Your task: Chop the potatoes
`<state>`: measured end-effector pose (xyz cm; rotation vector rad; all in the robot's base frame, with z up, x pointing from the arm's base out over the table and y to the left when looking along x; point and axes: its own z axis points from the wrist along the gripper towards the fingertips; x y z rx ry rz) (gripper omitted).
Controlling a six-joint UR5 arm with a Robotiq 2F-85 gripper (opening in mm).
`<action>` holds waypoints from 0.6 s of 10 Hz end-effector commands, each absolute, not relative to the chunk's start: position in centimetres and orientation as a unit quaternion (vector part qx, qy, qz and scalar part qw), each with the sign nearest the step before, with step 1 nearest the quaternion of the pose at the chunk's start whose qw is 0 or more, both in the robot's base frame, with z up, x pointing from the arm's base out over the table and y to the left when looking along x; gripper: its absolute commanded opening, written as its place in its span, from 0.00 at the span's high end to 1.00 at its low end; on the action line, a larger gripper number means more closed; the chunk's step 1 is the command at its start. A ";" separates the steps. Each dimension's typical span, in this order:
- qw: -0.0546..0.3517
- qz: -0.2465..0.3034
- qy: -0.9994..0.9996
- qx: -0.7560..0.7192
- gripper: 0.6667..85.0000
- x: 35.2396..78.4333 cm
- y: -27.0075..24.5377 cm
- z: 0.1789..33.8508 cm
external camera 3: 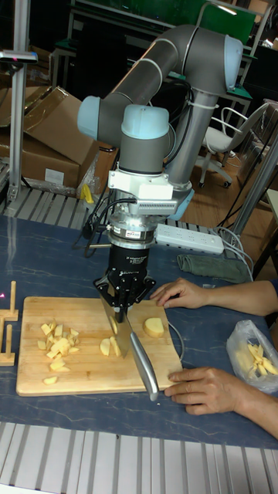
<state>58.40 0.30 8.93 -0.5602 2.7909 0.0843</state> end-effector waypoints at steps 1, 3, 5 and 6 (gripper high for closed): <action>0.149 0.035 0.970 -0.191 1.00 58.5 0.4 9.0; 0.149 0.035 0.970 -0.191 1.00 58.4 0.5 8.9; 0.150 0.035 0.970 -0.190 1.00 58.4 0.6 8.8; 0.152 0.035 0.969 -0.190 1.00 58.5 0.6 8.7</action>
